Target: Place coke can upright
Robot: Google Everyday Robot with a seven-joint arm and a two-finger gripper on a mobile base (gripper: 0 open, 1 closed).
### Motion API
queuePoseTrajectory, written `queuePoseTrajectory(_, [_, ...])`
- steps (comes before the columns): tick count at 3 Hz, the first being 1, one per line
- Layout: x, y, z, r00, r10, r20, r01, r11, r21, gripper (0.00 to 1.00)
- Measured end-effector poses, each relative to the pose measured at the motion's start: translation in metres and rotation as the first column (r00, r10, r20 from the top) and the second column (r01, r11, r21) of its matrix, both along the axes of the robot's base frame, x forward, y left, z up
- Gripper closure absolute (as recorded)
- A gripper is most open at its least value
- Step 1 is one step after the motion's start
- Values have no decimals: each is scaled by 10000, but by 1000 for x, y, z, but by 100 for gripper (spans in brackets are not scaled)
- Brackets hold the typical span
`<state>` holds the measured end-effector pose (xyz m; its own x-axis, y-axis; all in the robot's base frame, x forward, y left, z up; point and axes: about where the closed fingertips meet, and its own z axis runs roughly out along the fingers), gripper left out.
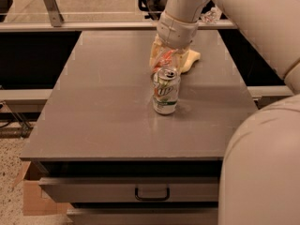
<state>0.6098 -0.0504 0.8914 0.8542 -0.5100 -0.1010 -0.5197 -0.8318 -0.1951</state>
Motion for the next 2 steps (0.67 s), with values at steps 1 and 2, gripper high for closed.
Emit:
queuePoseTrajectory(1, [11, -2, 58, 9796, -1681, 1104, 1528, 9790, 1350, 100])
queuePoseTrajectory(2, [21, -4, 92, 9441, -3102, 1112, 2586, 9066, 3335, 100])
